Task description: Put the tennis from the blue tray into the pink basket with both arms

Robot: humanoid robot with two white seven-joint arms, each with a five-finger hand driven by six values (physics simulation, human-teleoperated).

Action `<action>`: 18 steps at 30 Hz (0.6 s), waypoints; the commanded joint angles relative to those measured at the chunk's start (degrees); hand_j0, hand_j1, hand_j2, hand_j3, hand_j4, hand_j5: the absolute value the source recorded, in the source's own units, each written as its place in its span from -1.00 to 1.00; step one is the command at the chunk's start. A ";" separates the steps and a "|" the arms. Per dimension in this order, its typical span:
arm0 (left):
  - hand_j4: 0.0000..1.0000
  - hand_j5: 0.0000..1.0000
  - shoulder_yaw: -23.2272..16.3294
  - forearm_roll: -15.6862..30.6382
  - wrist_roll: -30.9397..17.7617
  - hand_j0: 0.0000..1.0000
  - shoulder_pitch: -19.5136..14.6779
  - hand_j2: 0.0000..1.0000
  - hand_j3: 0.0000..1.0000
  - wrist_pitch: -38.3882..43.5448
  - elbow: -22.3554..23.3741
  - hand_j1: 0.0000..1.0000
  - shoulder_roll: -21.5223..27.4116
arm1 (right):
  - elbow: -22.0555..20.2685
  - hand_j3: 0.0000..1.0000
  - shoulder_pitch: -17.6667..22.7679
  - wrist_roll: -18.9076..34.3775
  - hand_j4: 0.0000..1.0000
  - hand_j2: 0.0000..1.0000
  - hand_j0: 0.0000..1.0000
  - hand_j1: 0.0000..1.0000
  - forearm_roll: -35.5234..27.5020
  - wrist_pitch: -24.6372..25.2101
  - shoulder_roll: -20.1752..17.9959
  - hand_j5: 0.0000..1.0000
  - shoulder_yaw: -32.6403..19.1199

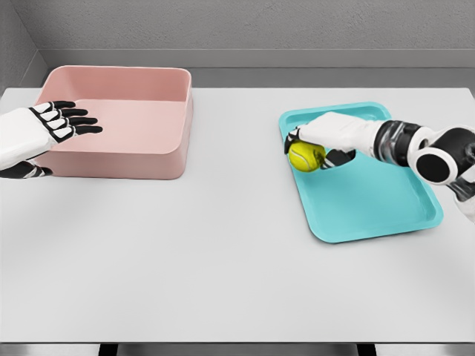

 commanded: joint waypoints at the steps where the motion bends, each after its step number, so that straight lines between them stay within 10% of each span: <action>1: 1.00 1.00 0.06 0.31 0.03 1.00 0.00 1.00 1.00 0.03 0.03 1.00 0.08 | -0.59 0.22 0.00 -0.03 0.22 0.22 0.22 0.22 -0.08 -0.82 1.09 0.22 0.39; 18: 1.00 1.00 0.15 0.39 0.03 1.00 0.00 1.00 1.00 0.03 0.47 1.00 0.08 | -0.59 0.18 -2.46 -0.03 0.18 0.18 0.18 0.18 -0.17 -5.48 5.14 0.18 3.12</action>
